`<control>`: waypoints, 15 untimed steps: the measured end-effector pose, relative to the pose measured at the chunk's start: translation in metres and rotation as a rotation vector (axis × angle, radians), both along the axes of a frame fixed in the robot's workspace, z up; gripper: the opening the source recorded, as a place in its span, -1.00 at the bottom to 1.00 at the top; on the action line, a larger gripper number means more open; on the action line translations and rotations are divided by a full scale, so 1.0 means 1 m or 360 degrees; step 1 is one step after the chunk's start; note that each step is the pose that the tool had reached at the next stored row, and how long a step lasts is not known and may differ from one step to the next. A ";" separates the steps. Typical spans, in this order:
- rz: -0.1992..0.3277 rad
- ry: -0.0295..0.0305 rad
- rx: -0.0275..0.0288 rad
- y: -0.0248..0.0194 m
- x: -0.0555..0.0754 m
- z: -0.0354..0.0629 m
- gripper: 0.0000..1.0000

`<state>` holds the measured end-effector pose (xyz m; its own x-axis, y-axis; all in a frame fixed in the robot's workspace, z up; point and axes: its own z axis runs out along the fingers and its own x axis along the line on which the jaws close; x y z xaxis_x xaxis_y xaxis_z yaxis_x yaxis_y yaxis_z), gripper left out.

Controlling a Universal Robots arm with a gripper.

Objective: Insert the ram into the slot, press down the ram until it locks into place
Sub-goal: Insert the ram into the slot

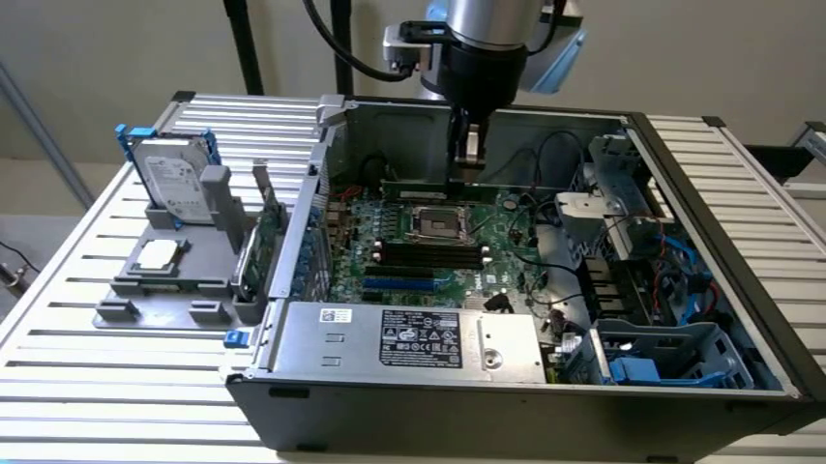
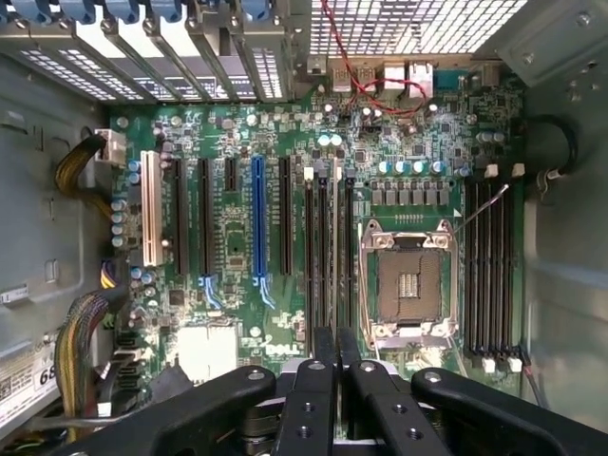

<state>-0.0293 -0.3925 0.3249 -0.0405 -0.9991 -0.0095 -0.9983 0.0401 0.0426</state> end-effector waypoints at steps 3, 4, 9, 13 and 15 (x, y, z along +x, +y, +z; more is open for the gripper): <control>0.0000 0.00000 0.00003 0.0000 0.000 -0.0055 -0.75; 0.0000 0.00000 0.00002 0.0000 0.000 -0.0073 -0.75; 0.0000 0.00005 0.00001 0.0000 0.000 -0.0163 -0.75; 0.0000 0.00041 0.00001 0.0000 0.000 -0.0236 -0.75; 0.0000 0.00089 0.00003 0.0000 0.000 -0.0271 -0.75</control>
<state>-0.0290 -0.3925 0.2978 -0.0405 -0.9991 -0.0094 -0.9980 0.0400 0.0482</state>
